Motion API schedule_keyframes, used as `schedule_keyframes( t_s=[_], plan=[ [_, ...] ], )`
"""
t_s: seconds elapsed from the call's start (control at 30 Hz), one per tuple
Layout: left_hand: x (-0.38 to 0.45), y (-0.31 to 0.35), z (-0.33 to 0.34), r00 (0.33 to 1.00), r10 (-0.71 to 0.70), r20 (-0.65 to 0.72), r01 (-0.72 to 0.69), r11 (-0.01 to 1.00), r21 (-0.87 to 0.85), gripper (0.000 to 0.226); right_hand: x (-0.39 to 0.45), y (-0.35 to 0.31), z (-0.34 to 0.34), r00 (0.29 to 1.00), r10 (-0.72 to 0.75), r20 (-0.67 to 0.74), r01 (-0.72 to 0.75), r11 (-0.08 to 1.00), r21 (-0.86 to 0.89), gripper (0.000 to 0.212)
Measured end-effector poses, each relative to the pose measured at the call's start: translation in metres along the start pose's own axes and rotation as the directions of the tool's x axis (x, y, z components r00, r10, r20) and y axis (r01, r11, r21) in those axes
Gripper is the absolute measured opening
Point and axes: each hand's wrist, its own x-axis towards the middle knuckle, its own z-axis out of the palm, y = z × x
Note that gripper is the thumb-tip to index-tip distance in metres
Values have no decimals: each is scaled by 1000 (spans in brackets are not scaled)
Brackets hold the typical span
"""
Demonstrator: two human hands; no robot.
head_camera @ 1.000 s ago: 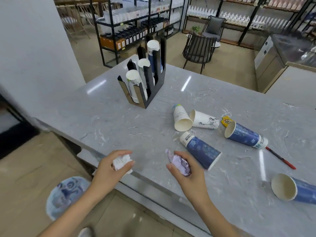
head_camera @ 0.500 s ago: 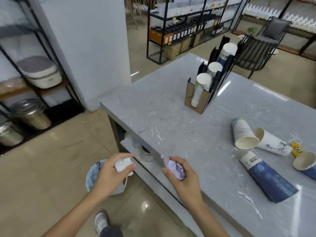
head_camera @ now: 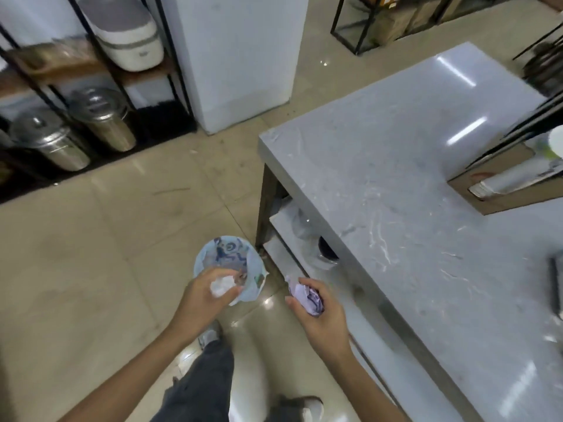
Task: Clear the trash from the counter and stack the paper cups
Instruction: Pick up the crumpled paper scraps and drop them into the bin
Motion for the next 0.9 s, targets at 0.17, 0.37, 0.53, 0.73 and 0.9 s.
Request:
schedule_keyframes(
  t_s=[0.17,0.37,0.53,0.73,0.9],
  plan=[
    [34,-55,-17,993,-119,-3,119,993,10,25,35,28,51,995,85,60,-82,995,-49,31],
    [84,-136,-18,964,-260,62,254,963,93,30,89,78,109,989,98,112,-74,977,-201,60],
    [129,-198,-16,947,-307,97,287,942,177,28,133,137,149,979,142,147,-96,955,-280,58],
    [180,-276,-5,931,-311,188,244,919,310,31,186,211,195,955,227,192,-139,912,-385,31],
    [221,-346,16,921,-275,275,160,912,377,33,228,270,241,950,207,236,-61,859,-508,34]
  ],
)
